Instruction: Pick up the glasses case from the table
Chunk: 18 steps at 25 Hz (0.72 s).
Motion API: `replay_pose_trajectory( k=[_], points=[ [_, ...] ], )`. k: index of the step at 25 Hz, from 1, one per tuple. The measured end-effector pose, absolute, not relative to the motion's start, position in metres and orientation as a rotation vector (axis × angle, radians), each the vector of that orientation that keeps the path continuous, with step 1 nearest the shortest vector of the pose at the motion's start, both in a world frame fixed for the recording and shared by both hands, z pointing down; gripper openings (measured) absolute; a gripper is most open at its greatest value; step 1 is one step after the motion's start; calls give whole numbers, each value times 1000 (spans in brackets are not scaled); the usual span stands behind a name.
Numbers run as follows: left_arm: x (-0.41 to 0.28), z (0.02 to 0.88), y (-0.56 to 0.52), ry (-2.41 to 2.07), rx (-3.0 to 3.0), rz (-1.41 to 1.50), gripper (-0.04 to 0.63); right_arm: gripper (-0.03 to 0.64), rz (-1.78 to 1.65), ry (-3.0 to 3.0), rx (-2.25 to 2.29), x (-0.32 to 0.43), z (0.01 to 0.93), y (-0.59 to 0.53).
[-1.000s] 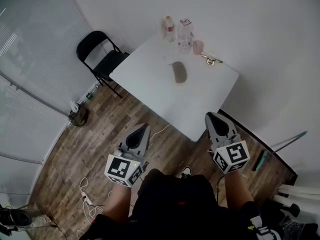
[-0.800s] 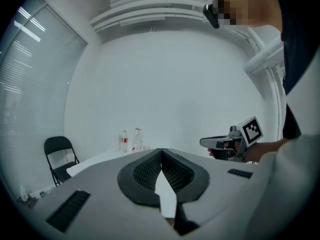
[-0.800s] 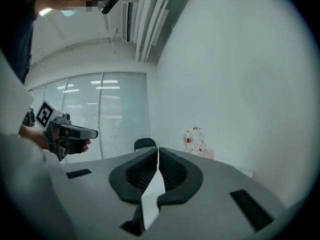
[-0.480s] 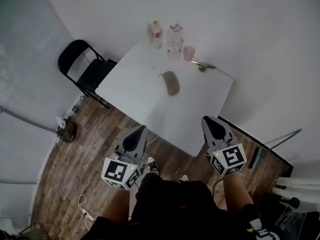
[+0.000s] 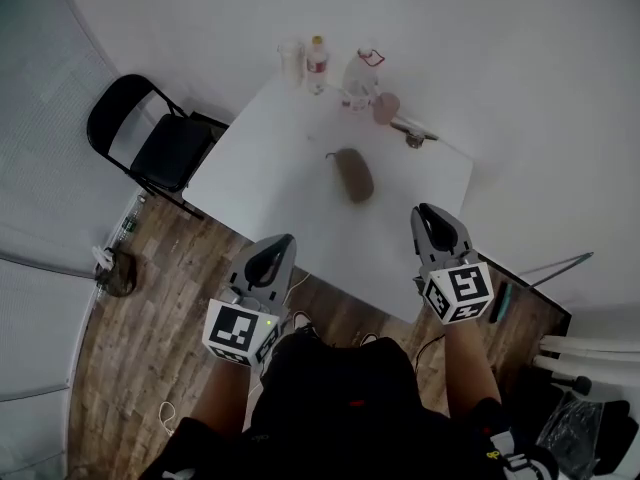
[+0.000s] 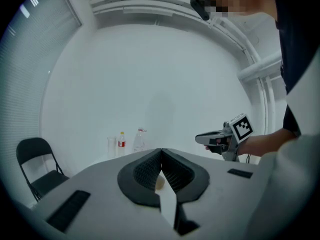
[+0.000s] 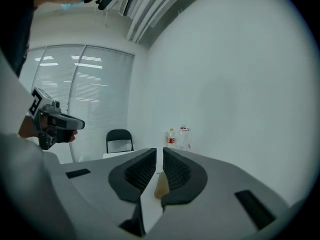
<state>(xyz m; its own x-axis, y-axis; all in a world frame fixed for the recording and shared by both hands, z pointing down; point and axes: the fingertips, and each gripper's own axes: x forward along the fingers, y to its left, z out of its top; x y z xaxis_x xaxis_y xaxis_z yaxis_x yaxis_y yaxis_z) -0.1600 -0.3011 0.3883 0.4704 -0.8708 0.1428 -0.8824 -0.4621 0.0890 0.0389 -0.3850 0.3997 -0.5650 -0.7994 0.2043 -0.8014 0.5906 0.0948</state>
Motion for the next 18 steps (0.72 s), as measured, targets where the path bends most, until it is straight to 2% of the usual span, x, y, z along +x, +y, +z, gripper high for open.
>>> replay_pose_trajectory(
  k=[1,3,4,8,13,18],
  points=[
    [-163,389,-304,-1515,2557,94,20,34,20,-2583,1325,33,405,-393],
    [-165,390,-307,-1468,2559,60,20,128,58,-2568,1303,22,416,-410],
    [-164,393,-309,-1450,2566,62,20,146,87,-2566,1294,18,422,-419],
    [-161,409,-323,-1451,2540,109,20,178,184,-2562,1268,4,448,-459],
    [-165,424,-331,-1483,2487,127,20,282,284,-2499,1177,-23,496,-496],
    [-169,428,-340,-1532,2437,115,20,341,347,-2389,1081,-44,552,-529]
  ],
)
